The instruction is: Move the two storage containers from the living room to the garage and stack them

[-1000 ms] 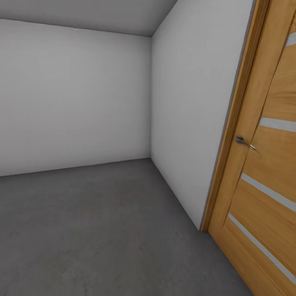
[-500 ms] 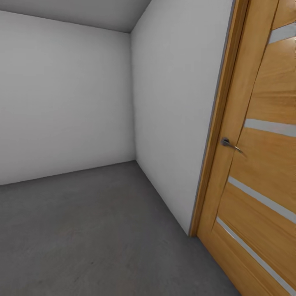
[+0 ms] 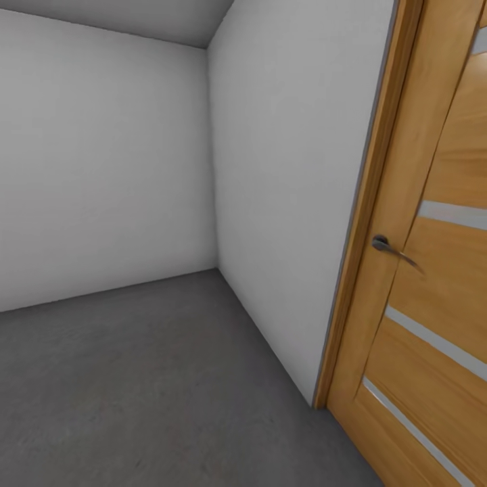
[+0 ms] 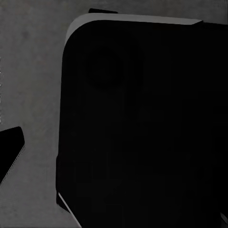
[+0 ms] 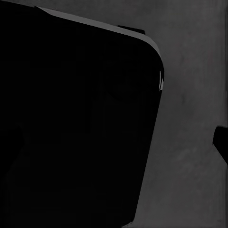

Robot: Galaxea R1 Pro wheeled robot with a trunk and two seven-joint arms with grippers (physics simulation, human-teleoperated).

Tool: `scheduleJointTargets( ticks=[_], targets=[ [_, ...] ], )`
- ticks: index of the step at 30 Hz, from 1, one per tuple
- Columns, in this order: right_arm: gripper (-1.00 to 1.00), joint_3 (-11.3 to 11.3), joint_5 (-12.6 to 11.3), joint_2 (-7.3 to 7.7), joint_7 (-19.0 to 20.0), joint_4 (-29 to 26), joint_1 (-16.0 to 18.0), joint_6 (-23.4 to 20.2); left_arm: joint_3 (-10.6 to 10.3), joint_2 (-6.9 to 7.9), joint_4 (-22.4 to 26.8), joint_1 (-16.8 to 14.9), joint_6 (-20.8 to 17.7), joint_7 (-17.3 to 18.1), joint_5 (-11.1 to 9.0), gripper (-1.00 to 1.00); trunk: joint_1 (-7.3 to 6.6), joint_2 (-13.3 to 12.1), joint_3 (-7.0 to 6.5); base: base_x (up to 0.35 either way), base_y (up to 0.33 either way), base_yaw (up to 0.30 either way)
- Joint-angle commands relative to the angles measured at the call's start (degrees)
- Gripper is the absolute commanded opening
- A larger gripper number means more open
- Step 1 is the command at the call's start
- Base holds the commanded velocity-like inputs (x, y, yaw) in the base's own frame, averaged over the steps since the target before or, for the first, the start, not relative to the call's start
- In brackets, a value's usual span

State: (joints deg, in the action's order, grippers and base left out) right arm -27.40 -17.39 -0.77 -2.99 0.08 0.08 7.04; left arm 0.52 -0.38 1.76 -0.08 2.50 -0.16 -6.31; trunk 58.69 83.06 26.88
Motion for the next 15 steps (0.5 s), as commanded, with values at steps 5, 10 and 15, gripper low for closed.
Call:
scheduleJointTargets(
  ticks=[5, 10, 15],
  targets=[
    [1.00, -0.48, -0.53, -0.02, -0.17, 0.01, 0.01, 0.18, 0.00, 0.03, 0.00, -0.01, 0.13, -0.02, -0.54, 1.00, 0.03, 0.02, 0.05, 0.322, 0.000, 0.000],
    [1.00, -0.46, -0.46, -0.02, -0.17, 0.01, 0.01, 0.24, 0.00, 0.03, 0.00, -0.01, 0.13, -0.02, -0.53, 1.00, 0.03, 0.02, 0.05, 0.322, 0.000, -0.003],
    [1.00, -0.46, -0.51, -0.07, -0.17, 0.01, 0.01, 0.25, -0.01, 0.03, -0.01, -0.01, 0.40, -0.02, -0.48, 1.00, 0.03, 0.02, 0.05, 0.318, 0.000, -0.152]
  ],
)
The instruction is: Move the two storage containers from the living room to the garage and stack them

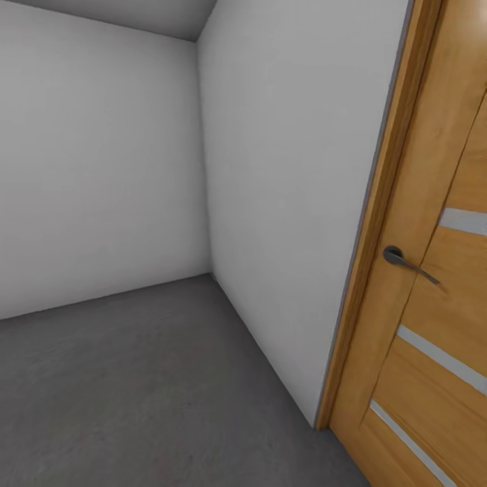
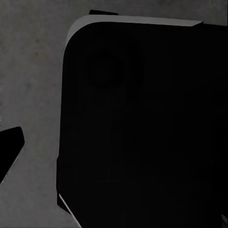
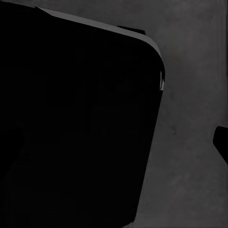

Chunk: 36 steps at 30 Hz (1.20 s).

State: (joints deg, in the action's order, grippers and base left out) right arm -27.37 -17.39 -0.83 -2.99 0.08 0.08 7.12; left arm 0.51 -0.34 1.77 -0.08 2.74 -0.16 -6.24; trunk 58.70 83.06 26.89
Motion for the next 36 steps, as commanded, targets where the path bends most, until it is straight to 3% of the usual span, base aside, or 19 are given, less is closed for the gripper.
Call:
scheduleJointTargets(
  ticks=[1, 36],
  targets=[
    [1.00, -0.49, -0.52, 0.00, -0.17, 0.01, 0.01, 0.18, 0.00, -0.01, -0.01, -0.01, 0.25, -0.02, -0.55, 1.00, 0.03, 0.02, 0.04, 0.210, 0.000, -0.220],
    [1.00, -0.49, -0.58, 0.04, -0.17, 0.01, 0.01, 0.11, 0.01, -0.01, -0.01, -0.01, 0.42, -0.02, -0.53, 1.00, 0.03, 0.02, 0.04, 0.010, 0.000, -0.240]
  ],
)
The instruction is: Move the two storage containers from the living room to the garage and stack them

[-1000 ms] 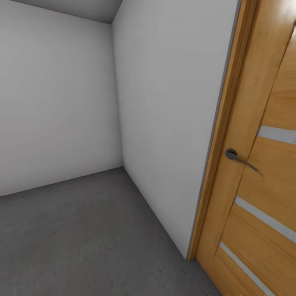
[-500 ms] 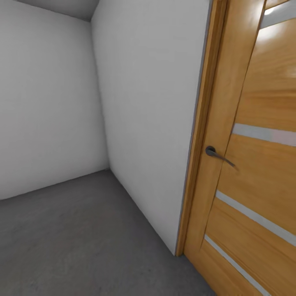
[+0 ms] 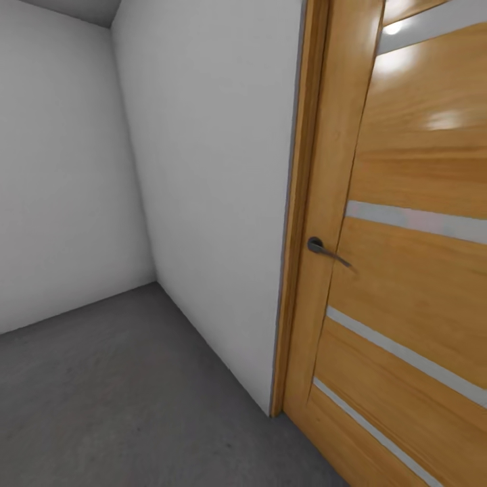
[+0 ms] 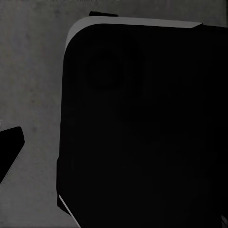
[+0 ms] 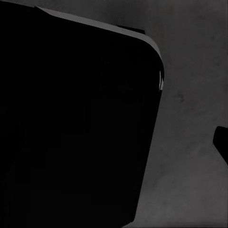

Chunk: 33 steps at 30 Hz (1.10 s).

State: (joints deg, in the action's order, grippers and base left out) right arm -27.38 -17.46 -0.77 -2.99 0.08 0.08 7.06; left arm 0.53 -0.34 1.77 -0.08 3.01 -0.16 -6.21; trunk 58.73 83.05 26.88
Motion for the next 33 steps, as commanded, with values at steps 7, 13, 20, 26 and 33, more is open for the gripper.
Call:
scheduleJointTargets(
  ticks=[7, 13, 20, 26, 33],
  targets=[
    [1.00, -0.56, -0.55, -0.02, -0.17, 0.01, 0.01, 0.15, 0.00, -0.01, -0.01, -0.01, 0.16, -0.02, -0.55, 1.00, 0.00, 0.02, 0.04, 0.000, 0.000, -0.242],
    [1.00, -0.57, -0.54, -0.02, -0.17, 0.01, 0.01, 0.15, 0.00, -0.01, -0.01, -0.01, 0.16, -0.02, -0.55, 1.00, 0.00, 0.02, 0.04, 0.000, 0.000, -0.242],
    [1.00, -0.56, -0.55, -0.02, -0.17, 0.01, 0.01, 0.15, 0.00, -0.01, -0.01, -0.01, 0.16, -0.02, -0.55, 1.00, 0.00, 0.02, 0.04, 0.000, 0.000, -0.242],
    [1.00, -0.57, -0.55, -0.02, -0.17, 0.01, 0.01, 0.15, 0.00, -0.01, 0.00, -0.01, 0.17, -0.02, -0.55, 1.00, 0.00, 0.02, 0.04, 0.000, 0.000, -0.242],
    [1.00, -0.57, -0.55, -0.02, -0.17, 0.01, 0.01, 0.15, 0.00, -0.01, 0.02, -0.01, 0.16, -0.02, -0.55, 1.00, 0.00, 0.02, 0.04, 0.000, 0.000, -0.242]
  ],
)
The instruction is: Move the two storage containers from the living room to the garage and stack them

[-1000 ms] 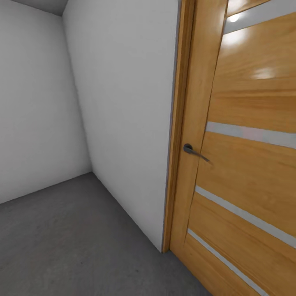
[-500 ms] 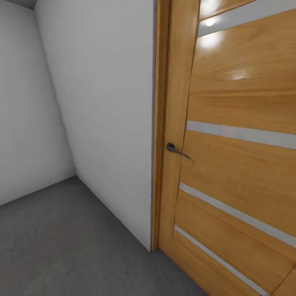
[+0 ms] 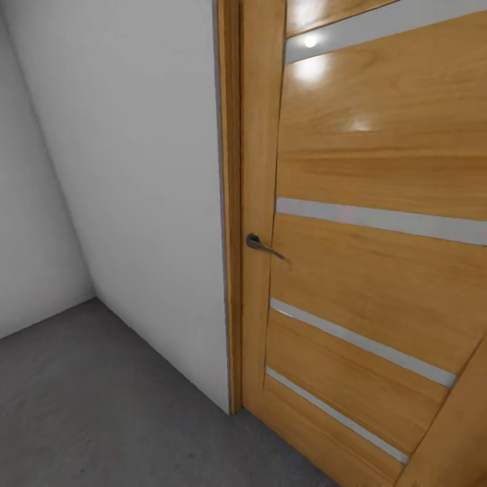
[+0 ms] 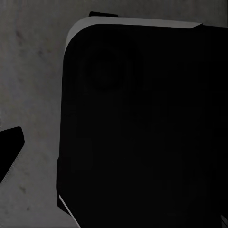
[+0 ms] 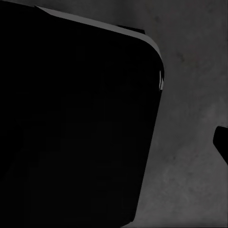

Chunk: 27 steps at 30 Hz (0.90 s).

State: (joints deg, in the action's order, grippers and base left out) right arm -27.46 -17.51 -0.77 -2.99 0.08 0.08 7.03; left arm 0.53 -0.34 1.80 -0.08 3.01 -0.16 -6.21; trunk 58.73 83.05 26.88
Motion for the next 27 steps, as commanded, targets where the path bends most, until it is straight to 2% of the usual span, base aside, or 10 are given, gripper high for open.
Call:
scheduleJointTargets(
  ticks=[1, 27],
  targets=[
    [1.00, -0.49, -0.51, -0.02, -0.17, 0.01, 0.01, 0.17, 0.00, -0.01, -0.02, -0.01, 0.16, -0.02, -0.55, 1.00, 0.00, 0.02, 0.04, 0.000, 0.000, -0.242],
    [1.00, -0.49, -0.51, -0.02, -0.17, 0.01, 0.01, 0.17, 0.00, 0.01, -0.02, -0.01, 0.22, -0.02, -0.52, 1.00, 0.00, 0.02, 0.04, 0.000, 0.000, -0.242]
  ],
)
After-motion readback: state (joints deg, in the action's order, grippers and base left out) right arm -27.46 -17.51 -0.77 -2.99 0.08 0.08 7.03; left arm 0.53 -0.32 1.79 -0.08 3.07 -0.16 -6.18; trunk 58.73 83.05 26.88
